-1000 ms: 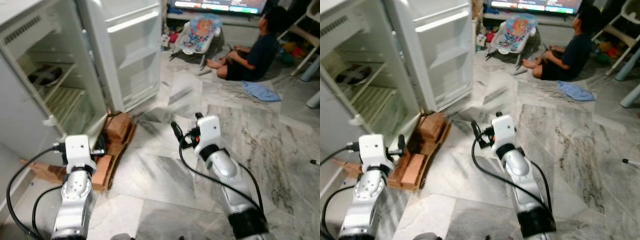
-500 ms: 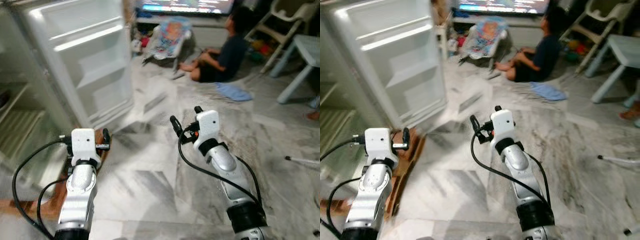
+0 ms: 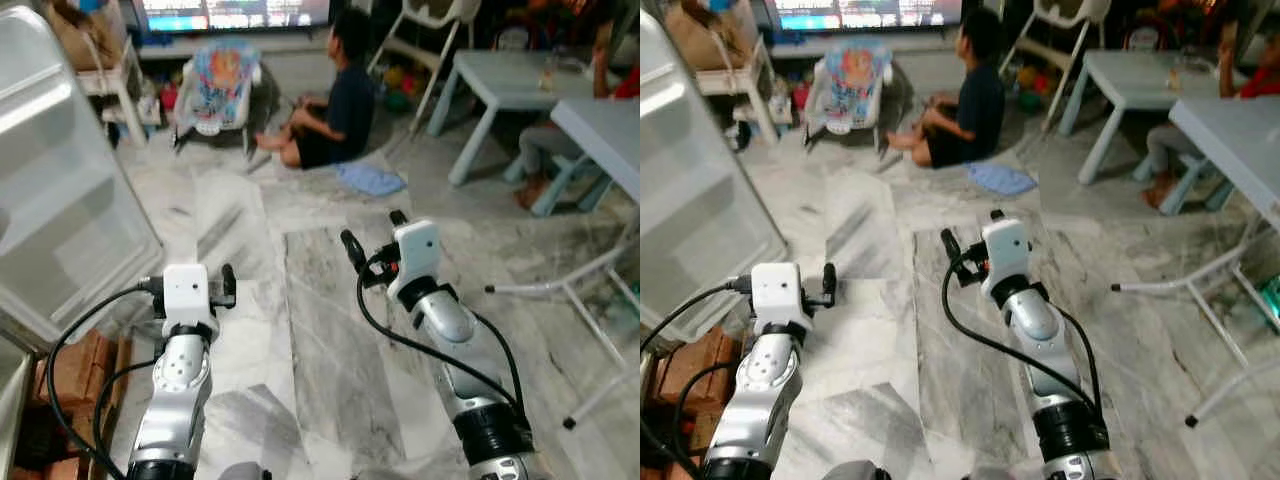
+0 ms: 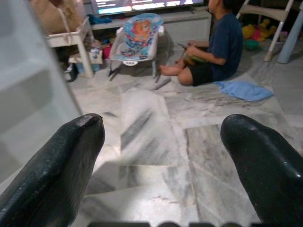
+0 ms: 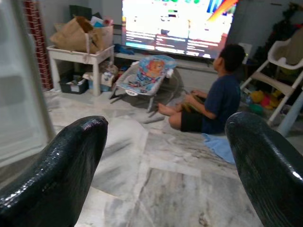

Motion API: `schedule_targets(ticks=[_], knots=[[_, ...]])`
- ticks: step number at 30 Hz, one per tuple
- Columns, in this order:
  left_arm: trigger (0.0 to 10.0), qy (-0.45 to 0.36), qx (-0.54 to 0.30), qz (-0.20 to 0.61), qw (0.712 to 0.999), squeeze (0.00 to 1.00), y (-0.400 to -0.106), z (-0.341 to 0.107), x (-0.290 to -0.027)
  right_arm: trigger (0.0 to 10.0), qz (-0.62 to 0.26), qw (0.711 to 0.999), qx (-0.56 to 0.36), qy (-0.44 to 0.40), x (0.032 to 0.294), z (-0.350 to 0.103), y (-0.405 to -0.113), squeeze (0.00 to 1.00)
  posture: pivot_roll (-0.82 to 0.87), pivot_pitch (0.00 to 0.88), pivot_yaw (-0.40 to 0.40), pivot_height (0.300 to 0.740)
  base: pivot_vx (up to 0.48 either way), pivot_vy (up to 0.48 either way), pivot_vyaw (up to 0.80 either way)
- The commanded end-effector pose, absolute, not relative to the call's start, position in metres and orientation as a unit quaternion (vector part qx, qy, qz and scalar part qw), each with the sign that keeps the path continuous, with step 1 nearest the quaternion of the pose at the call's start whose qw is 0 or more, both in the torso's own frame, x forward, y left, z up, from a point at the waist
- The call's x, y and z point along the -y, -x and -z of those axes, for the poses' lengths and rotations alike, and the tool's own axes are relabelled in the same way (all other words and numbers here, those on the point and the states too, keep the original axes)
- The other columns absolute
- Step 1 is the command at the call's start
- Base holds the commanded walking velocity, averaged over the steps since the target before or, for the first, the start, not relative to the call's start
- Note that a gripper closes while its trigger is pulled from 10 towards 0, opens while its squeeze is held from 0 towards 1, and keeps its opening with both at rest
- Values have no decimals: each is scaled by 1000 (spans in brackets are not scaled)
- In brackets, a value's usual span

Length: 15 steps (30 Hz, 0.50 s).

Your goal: Restocking fridge

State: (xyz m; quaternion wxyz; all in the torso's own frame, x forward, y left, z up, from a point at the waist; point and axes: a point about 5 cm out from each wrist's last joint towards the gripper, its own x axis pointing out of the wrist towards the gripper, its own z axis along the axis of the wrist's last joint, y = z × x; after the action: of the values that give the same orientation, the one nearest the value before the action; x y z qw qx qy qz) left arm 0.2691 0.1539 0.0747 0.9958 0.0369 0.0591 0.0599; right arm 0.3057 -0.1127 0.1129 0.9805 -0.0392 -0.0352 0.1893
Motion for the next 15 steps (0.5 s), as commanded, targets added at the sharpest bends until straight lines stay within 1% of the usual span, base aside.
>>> schedule_targets(ticks=[1,3,6,14,15], knots=[[10000,-31,-66,-63,995,0,-269,-71,-152,10000,-183,982,37,38,119,-112,-303,0,-42,58,-11,740,442,0,0],[10000,-32,-66,-63,995,0,-269,-70,-153,10000,-192,979,35,53,119,-110,-301,0,-47,54,-11,740,442,0,0],[10000,-31,-70,-66,995,0,-270,-69,-154,10000,-203,977,40,52,116,-108,-297,0,-52,48,-8,740,439,0,662],[10000,-37,-70,-59,995,0,-272,-69,-155,10000,-191,980,35,51,116,-106,-297,0,-50,48,-1,740,436,0,680],[10000,-38,-69,-59,995,0,-273,-69,-156,10000,-184,981,33,50,117,-106,-299,0,-50,48,1,740,435,0,0]])
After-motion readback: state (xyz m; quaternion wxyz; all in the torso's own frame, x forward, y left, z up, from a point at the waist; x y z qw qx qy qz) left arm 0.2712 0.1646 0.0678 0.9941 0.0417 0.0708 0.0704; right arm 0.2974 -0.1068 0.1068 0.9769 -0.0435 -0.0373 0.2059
